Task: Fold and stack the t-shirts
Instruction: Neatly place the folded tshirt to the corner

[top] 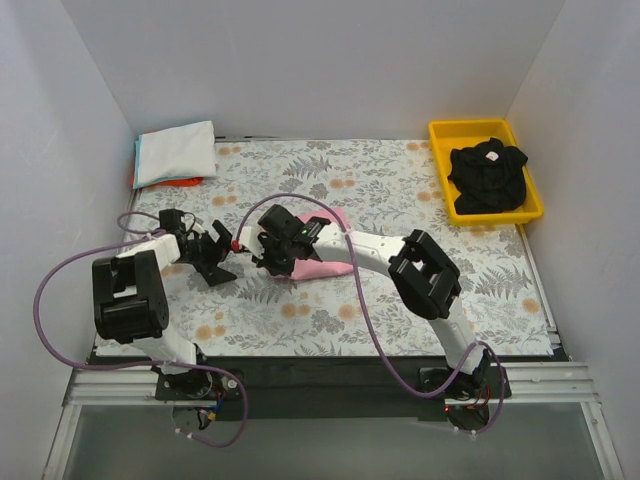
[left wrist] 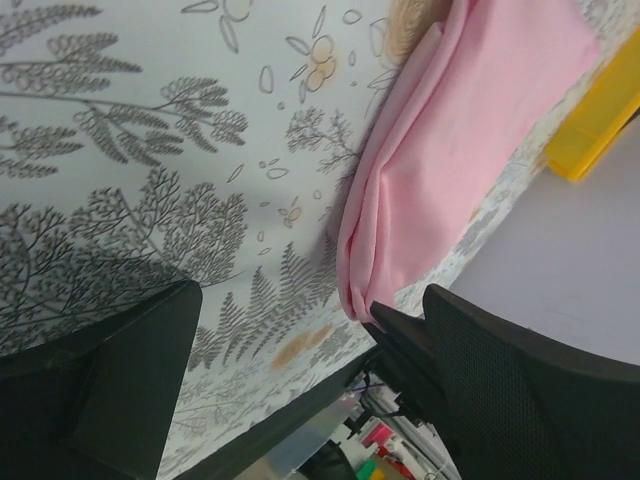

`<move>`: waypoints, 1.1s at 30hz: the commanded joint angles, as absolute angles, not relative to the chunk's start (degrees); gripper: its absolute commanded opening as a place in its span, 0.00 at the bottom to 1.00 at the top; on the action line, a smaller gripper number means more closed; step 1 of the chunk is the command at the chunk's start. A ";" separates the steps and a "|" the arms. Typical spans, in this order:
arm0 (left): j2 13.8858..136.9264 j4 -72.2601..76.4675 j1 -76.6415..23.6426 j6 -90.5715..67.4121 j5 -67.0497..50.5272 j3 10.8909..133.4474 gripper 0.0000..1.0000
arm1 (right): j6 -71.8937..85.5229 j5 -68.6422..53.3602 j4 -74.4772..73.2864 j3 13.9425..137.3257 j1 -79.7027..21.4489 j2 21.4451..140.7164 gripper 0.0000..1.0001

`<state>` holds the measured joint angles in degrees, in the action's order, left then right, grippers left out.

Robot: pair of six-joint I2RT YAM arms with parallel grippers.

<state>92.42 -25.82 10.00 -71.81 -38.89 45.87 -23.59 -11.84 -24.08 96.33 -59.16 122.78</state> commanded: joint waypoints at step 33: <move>111.53 -18.95 0.79 -80.13 -40.18 63.87 0.00 | -15.56 -20.46 -22.94 106.88 -56.44 120.41 0.25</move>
